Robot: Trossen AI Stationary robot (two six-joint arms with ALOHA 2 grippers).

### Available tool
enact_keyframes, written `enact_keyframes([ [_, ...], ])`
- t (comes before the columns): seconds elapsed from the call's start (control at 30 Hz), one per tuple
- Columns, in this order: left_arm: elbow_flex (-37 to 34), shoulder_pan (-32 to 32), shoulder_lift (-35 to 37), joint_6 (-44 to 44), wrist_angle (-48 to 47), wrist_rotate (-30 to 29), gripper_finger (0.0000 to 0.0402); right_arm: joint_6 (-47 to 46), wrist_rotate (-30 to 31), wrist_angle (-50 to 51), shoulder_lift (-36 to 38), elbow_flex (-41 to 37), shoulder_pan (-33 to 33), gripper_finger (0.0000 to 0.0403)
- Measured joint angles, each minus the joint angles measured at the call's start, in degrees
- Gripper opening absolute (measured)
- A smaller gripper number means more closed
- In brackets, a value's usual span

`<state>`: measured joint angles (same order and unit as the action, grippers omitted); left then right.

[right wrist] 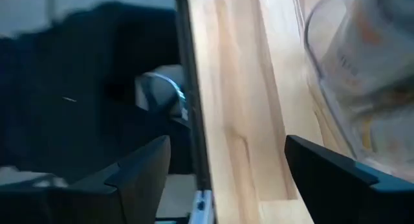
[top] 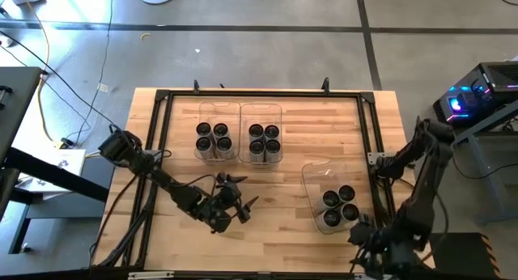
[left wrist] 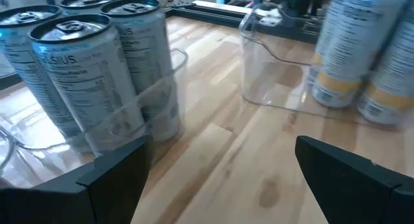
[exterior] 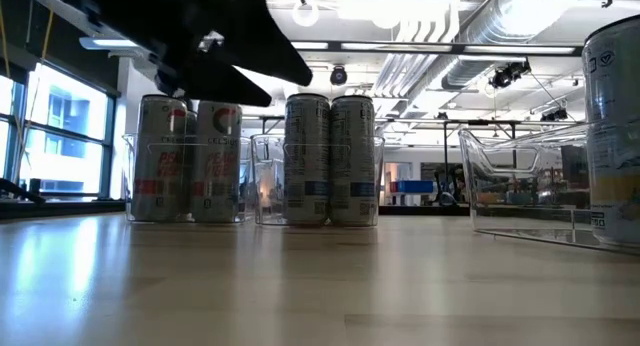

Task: Sort soda cans
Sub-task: Move the bottom transparent bin to the top right of the table

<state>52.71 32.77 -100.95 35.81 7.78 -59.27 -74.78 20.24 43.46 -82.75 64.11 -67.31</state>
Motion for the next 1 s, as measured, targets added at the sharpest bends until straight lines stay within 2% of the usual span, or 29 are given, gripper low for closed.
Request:
enact_keyframes([
  [0.23, 0.00, -2.88, 0.00, -0.29, 2.27, 0.24, 0.0371, -3.62, -3.04, 3.59, -11.04, 4.25, -0.81, 0.0261],
  [0.43, 0.00, -3.51, 0.00, -0.97, 3.47, 0.30, 0.0371, -7.99, -3.63, 8.49, -19.48, 8.17, -2.28, 0.0200],
  [0.63, 0.00, -3.55, 0.00, -3.88, 5.91, 0.43, 0.0372, -15.45, 4.69, 14.12, -26.84, 11.70, -4.06, 0.0112],
  [0.83, 0.00, -3.55, 0.00, -4.90, 6.34, 0.42, 0.0372, -20.55, 6.69, 21.11, -31.35, 12.01, -4.11, 0.0020],
  [0.9, 0.00, -3.55, 0.00, -4.87, 6.33, 0.42, 0.0372, -19.95, 7.41, 22.71, -31.65, 12.01, -4.09, 0.0006],
  [1.0, 0.00, -3.53, 0.00, -4.98, 6.70, 0.42, 0.0372, -20.30, 7.52, 26.42, -31.61, 12.01, -3.45, 0.0009],
])
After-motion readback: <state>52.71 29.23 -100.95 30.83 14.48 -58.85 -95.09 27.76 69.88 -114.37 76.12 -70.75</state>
